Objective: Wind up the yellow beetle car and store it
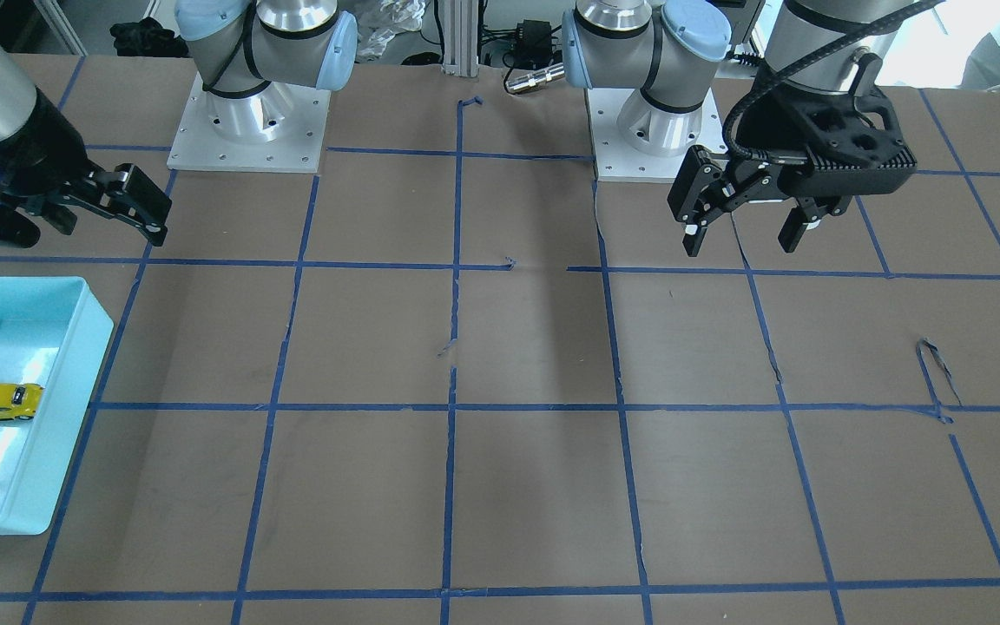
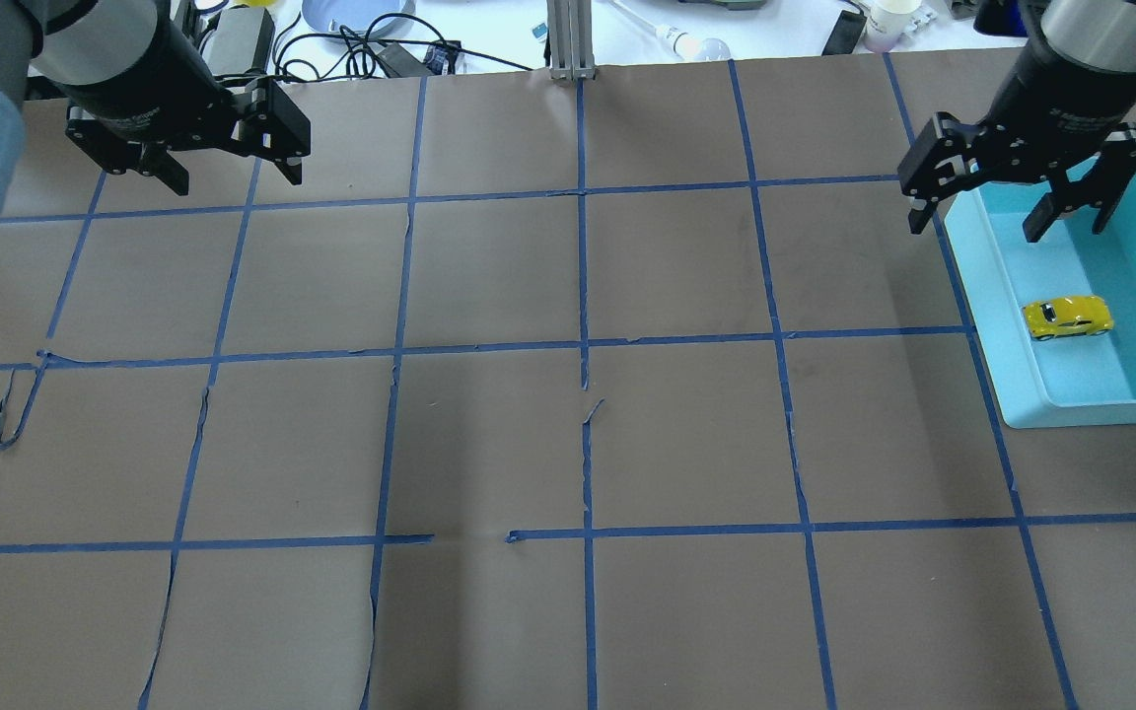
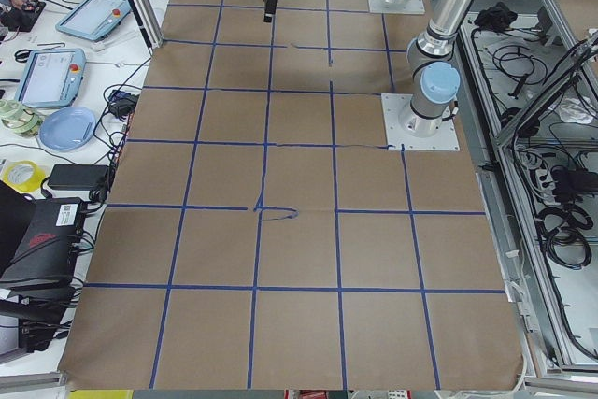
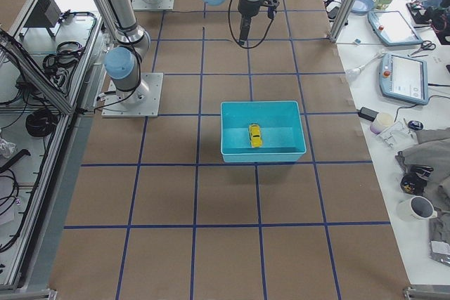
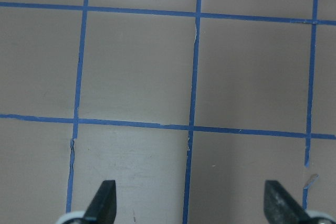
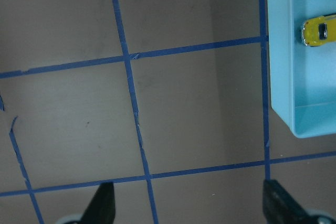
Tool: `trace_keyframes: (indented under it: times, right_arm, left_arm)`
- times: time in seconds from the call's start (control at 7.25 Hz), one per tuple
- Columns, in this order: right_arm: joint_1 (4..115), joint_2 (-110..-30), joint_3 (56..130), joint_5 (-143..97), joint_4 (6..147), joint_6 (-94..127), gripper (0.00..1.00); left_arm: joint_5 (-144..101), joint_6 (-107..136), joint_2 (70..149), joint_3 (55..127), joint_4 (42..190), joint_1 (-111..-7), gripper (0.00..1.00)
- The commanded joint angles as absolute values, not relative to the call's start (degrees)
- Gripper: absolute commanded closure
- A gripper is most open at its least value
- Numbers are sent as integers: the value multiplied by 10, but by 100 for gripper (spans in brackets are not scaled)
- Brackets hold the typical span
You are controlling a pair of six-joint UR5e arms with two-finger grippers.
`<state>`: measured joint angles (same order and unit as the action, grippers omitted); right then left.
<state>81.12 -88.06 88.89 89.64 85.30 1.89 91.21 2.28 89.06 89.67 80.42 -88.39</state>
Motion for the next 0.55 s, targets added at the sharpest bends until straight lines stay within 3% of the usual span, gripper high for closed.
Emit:
trace_keyframes:
  times: [0.0,0.41]
  right_arm:
    - [858,-881,893,895,869,75,0]
    - [872,-882,907,896,870,73,0]
  left_arm:
    - [908,23,890,898,804,-884,0]
    - [912,23,891,898,803,-886,0]
